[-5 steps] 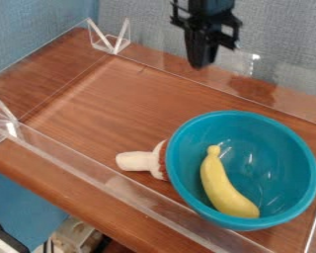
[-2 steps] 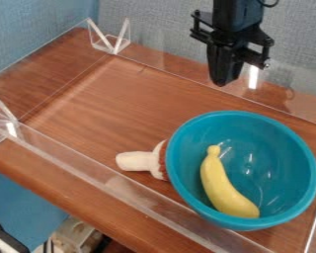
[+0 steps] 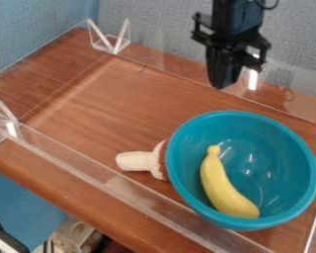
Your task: Remove the yellow object from the blue bowl and put it on the table
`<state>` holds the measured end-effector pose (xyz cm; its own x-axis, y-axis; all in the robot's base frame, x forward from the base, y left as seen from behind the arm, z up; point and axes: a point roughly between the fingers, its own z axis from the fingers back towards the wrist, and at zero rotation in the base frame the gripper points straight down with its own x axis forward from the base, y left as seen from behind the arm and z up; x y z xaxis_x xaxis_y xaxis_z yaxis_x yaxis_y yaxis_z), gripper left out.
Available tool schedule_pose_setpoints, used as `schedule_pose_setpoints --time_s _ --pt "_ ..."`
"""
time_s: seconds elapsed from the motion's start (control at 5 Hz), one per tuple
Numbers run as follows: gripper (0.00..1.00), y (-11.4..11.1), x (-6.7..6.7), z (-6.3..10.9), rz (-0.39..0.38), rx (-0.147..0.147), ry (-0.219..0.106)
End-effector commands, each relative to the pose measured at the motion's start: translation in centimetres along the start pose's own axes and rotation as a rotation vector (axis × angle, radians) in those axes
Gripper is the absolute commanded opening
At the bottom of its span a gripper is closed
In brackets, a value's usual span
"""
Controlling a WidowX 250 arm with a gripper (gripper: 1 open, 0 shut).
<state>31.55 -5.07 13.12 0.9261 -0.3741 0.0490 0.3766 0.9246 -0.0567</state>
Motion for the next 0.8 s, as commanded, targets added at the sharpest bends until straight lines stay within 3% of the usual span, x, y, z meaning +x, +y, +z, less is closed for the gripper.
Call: schedule_pose_setpoints --time_s 0.0,0.4,0.6 --pt "0.0 -0.7 -0.1 2.2 0.032 0.027 -0.078" --pt "0.0 0.0 -1.5 2.5 0.046 0.042 -0.084" --pt "1.0 -2.0 -3.5 1.7 0.133 0.029 -0.077"
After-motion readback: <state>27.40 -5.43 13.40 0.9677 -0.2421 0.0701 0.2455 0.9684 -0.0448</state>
